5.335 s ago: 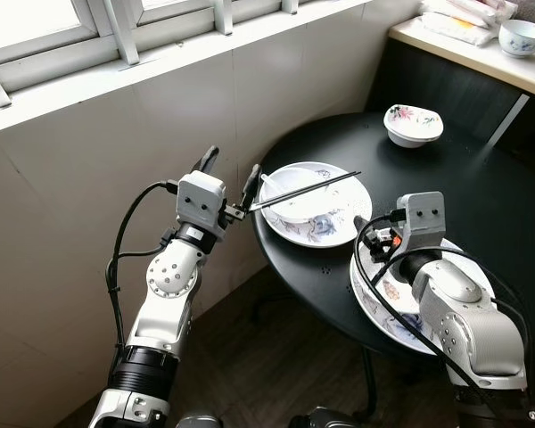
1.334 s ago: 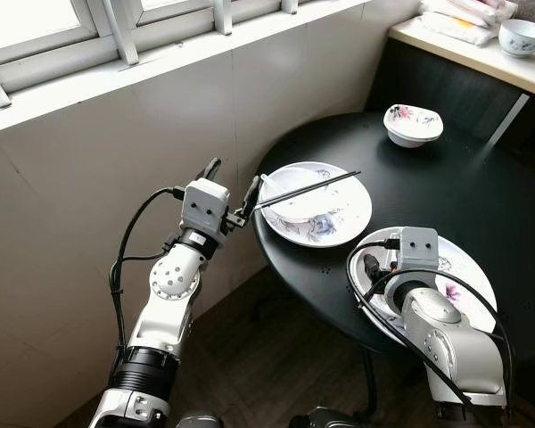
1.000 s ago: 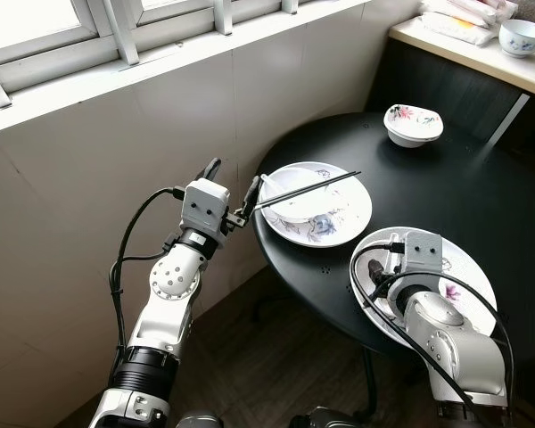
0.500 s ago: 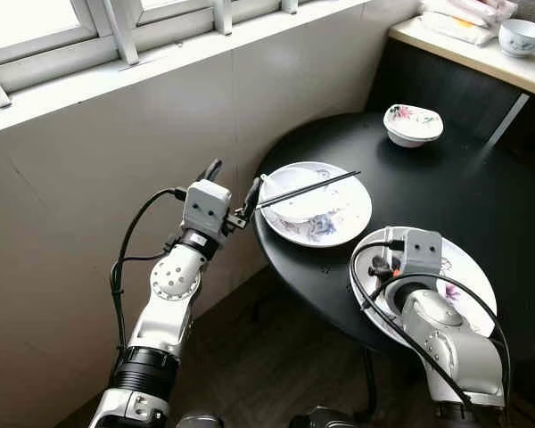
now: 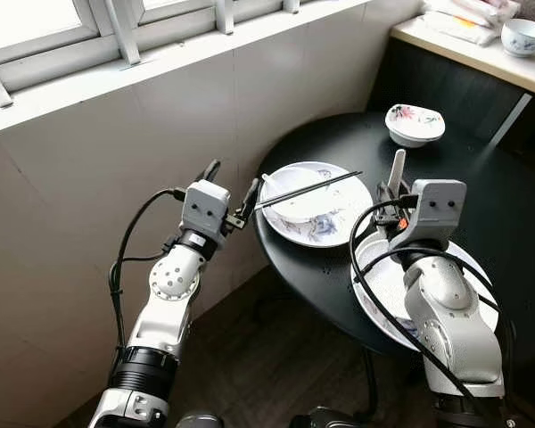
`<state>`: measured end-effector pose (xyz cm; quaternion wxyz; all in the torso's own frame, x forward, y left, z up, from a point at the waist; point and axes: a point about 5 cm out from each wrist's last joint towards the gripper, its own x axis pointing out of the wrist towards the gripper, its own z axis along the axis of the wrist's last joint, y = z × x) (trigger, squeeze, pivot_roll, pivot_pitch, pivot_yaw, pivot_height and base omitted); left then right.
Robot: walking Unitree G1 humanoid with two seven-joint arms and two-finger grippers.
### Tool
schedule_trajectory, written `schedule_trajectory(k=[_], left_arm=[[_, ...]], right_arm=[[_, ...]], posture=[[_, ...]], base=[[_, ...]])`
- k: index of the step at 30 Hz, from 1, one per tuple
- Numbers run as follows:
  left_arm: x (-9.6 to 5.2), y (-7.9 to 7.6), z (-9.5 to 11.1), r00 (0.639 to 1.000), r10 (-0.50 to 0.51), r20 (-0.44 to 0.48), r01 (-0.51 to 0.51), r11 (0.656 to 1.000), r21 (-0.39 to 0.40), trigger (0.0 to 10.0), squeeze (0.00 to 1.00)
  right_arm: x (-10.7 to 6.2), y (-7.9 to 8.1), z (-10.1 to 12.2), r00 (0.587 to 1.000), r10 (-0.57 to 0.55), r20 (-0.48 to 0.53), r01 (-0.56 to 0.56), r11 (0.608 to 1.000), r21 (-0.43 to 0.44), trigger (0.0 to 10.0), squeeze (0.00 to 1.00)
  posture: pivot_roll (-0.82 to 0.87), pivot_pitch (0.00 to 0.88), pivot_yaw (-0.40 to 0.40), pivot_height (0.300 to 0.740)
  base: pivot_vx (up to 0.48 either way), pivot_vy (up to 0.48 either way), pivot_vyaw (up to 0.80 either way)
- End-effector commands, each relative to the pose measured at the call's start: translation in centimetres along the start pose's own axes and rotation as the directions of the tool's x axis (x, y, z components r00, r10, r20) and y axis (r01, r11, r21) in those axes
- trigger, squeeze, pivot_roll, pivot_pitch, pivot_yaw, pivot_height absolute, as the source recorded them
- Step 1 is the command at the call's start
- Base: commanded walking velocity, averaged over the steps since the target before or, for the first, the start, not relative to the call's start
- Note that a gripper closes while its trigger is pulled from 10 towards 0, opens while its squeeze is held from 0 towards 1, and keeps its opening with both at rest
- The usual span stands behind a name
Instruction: Kitchen organization
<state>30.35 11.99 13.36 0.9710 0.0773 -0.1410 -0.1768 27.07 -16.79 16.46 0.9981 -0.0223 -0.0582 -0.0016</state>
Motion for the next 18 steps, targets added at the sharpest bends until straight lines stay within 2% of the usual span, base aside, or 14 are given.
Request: schedule_trajectory(k=[1, 7, 17, 18], left_arm=[[-0.17, 0.44, -0.32, 1.000, 0.016, -0.021, -0.017, 1.000, -0.012, 10.0, 0.00], [-0.07, 0.57, -0.21, 1.000, 0.019, -0.017, -0.019, 1.000, -0.023, 10.0, 0.00], [0.20, 0.75, 0.25, 1.000, 0.021, 0.009, -0.020, 0.999, -0.025, 10.0, 0.00], [0.19, 0.78, 0.32, 1.000, 0.024, 0.016, -0.023, 0.999, -0.027, 10.0, 0.00]], right_arm=[[0.09, 0.23, 0.68, 0.999, 0.009, 0.049, -0.008, 1.000, -0.021, 0.0, 0.00], [0.16, 0.46, 1.11, 0.994, 0.030, 0.101, -0.025, 0.998, -0.049, 0.0, 0.00], [0.32, 0.65, 1.04, 0.992, 0.043, 0.122, -0.035, 0.997, -0.067, 0.0, 0.00], [0.32, 0.66, 1.02, 0.992, 0.044, 0.122, -0.036, 0.997, -0.068, 0.0, 0.00]], posture=[[0.04, 0.000, -0.031, 0.740], [0.04, 0.000, -0.030, 0.740], [0.05, 0.000, -0.030, 0.740], [0.04, 0.000, -0.031, 0.740]], base=[[0.000, 0.000, 0.80], [0.000, 0.044, 0.80], [0.000, 0.446, 0.80], [0.000, 0.000, 0.80]])
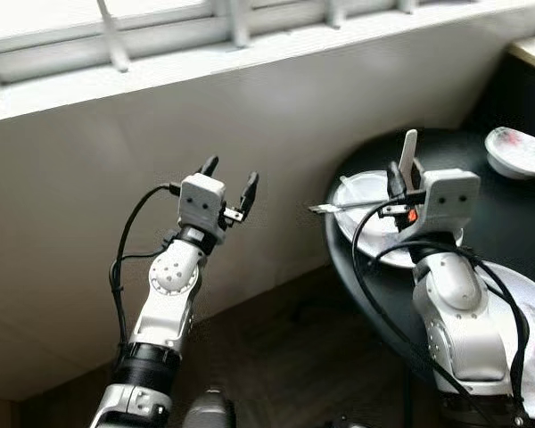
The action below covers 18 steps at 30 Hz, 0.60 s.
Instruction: Kitchen organization
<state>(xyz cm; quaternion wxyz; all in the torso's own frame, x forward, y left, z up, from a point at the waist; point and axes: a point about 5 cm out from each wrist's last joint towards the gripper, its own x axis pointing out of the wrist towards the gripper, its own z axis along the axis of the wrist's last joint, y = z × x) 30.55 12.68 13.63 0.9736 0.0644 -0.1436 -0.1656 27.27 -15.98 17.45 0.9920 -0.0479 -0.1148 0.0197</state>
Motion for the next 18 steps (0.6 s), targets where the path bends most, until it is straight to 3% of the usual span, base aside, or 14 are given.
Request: schedule_trajectory(k=[1, 18], left_arm=[[0.19, 0.03, 0.27, 1.000, -0.002, 0.016, 0.002, 1.000, -0.005, 10.0, 0.00], [0.20, -0.01, 0.45, 1.000, -0.001, 0.030, 0.001, 1.000, 0.001, 10.0, 0.00]], right_arm=[[0.00, -0.11, -0.02, 1.000, -0.002, 0.009, 0.002, 1.000, -0.019, 0.0, 0.00], [-0.01, 0.06, -0.33, 1.000, 0.008, 0.013, -0.008, 1.000, -0.029, 0.0, 0.00]], posture=[[0.05, 0.000, -0.031, 0.740], [0.05, 0.000, -0.033, 0.740]], base=[[0.000, 0.000, 0.80], [0.000, 0.000, 0.80]])
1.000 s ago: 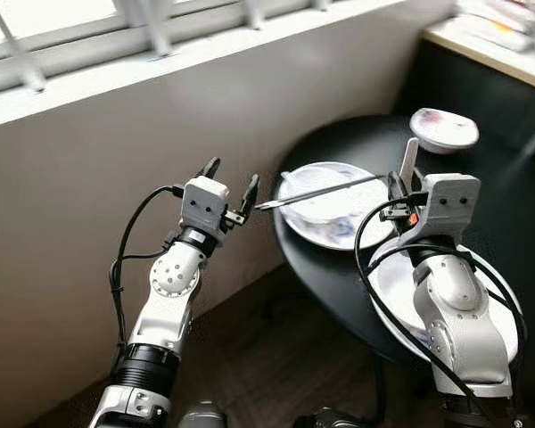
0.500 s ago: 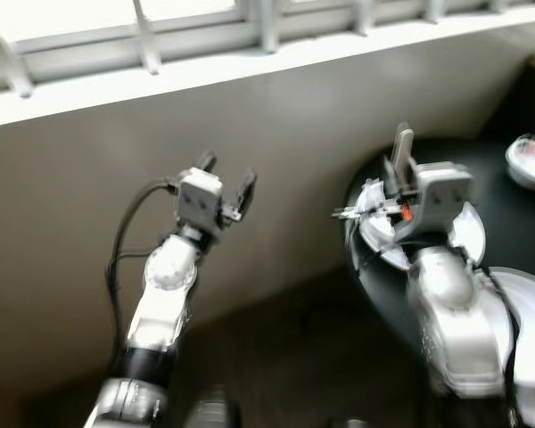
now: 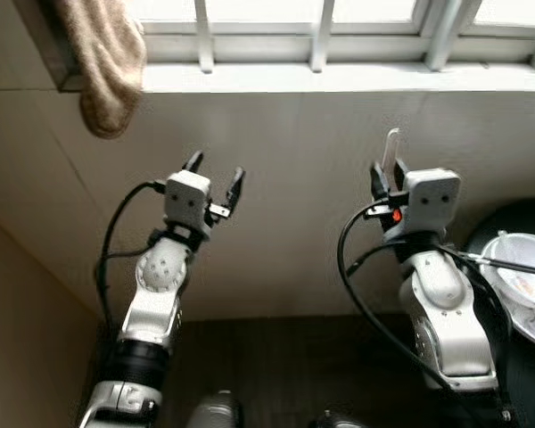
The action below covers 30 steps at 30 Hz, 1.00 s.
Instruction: Kitchen organization
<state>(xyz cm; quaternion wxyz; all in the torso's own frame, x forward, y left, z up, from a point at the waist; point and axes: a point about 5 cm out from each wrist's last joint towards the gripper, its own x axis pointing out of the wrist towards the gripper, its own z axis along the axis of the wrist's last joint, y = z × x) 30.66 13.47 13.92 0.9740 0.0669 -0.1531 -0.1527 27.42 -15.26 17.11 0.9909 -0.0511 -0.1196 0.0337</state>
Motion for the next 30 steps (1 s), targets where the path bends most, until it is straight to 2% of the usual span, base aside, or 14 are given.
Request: schedule_trajectory(k=[1, 19, 30], left_arm=[[0.27, -0.84, 0.27, 1.000, -0.026, 0.015, 0.027, 1.000, -0.011, 10.0, 0.00], [0.32, -0.74, 0.22, 1.000, -0.019, 0.011, 0.020, 1.000, -0.024, 10.0, 0.00], [0.43, -0.68, 0.33, 1.000, -0.018, 0.019, 0.018, 1.000, -0.023, 10.0, 0.00]], right_arm=[[-0.14, -0.68, -0.03, 1.000, -0.020, 0.002, 0.020, 0.999, -0.026, 0.0, 0.00], [-0.14, -0.51, -0.47, 1.000, -0.015, -0.005, 0.015, 0.999, -0.035, 0.0, 0.00], [-0.07, -0.48, -0.57, 1.000, -0.019, -0.002, 0.018, 0.999, -0.032, 0.0, 0.00]], posture=[[0.05, 0.000, -0.033, 0.740], [0.05, 0.000, -0.031, 0.740], [0.05, 0.000, -0.030, 0.740]], base=[[0.000, 0.000, 0.80], [0.000, 0.000, 0.80], [0.000, 0.413, 0.80]])
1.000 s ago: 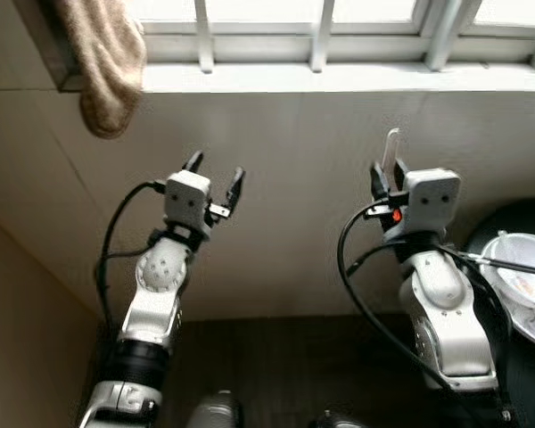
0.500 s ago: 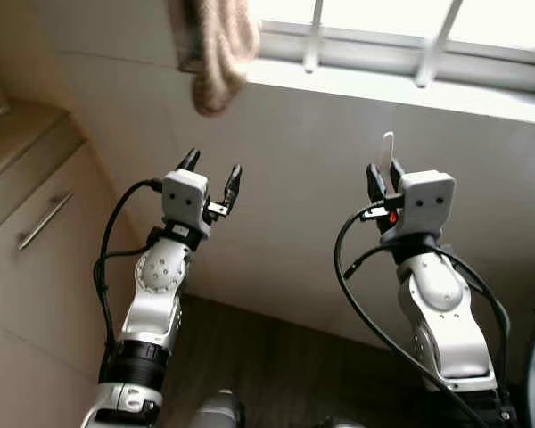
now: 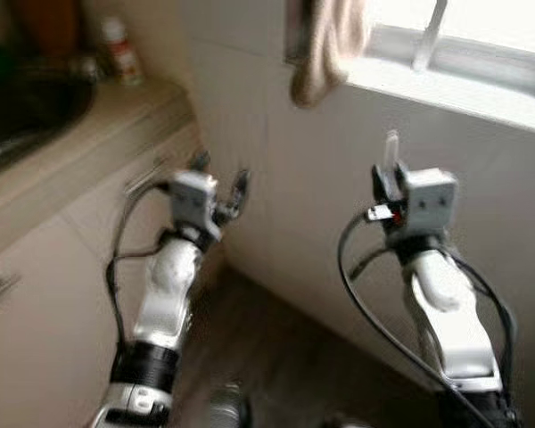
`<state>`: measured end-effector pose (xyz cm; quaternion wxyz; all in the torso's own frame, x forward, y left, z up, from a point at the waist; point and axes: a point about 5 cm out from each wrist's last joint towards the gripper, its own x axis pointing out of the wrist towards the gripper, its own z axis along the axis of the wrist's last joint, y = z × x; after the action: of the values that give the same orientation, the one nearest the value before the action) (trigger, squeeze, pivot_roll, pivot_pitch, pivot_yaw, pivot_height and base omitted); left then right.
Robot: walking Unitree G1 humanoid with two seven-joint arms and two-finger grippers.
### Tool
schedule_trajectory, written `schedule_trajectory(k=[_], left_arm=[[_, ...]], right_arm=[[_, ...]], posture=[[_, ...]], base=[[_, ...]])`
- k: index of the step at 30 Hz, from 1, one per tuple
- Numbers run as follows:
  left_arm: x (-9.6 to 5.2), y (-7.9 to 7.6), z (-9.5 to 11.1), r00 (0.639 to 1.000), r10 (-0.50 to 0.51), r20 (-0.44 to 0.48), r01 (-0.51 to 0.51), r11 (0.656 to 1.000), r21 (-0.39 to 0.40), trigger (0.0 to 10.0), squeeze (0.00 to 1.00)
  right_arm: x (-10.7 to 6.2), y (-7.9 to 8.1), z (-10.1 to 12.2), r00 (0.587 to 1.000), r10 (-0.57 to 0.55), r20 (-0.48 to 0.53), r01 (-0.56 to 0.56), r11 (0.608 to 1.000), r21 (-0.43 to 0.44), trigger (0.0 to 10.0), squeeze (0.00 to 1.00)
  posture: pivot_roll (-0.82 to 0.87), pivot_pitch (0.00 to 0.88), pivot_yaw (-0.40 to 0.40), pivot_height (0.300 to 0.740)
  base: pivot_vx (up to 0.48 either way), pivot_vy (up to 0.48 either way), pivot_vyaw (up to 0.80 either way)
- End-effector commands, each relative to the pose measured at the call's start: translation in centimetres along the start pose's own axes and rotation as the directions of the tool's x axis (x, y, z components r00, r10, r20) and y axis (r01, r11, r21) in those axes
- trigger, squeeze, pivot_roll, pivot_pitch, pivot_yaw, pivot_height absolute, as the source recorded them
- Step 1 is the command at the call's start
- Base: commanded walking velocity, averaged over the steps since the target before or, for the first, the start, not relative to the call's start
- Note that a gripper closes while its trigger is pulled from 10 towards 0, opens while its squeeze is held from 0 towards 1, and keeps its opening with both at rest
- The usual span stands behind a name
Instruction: Kitchen organization
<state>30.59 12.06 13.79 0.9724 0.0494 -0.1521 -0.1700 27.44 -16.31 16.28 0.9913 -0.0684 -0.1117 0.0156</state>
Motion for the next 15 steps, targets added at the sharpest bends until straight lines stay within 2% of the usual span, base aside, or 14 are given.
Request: schedule_trajectory(k=[1, 15], left_arm=[[0.07, 0.74, 0.48, 1.000, 0.011, 0.022, -0.011, 1.000, 0.027, 10.0, 0.00], [0.13, 0.69, 0.68, 0.999, 0.009, 0.040, -0.010, 1.000, 0.027, 10.0, 0.00]], right_arm=[[0.18, 0.47, 0.38, 1.000, 0.011, 0.019, -0.011, 1.000, 0.007, 0.0, 0.00], [0.28, 0.31, 0.29, 1.000, -0.004, 0.022, 0.003, 1.000, 0.021, 0.0, 0.00]], posture=[[0.05, 0.000, -0.030, 0.740], [0.05, 0.000, -0.029, 0.740]], base=[[0.000, 0.000, 0.80], [0.000, 0.000, 0.80]])
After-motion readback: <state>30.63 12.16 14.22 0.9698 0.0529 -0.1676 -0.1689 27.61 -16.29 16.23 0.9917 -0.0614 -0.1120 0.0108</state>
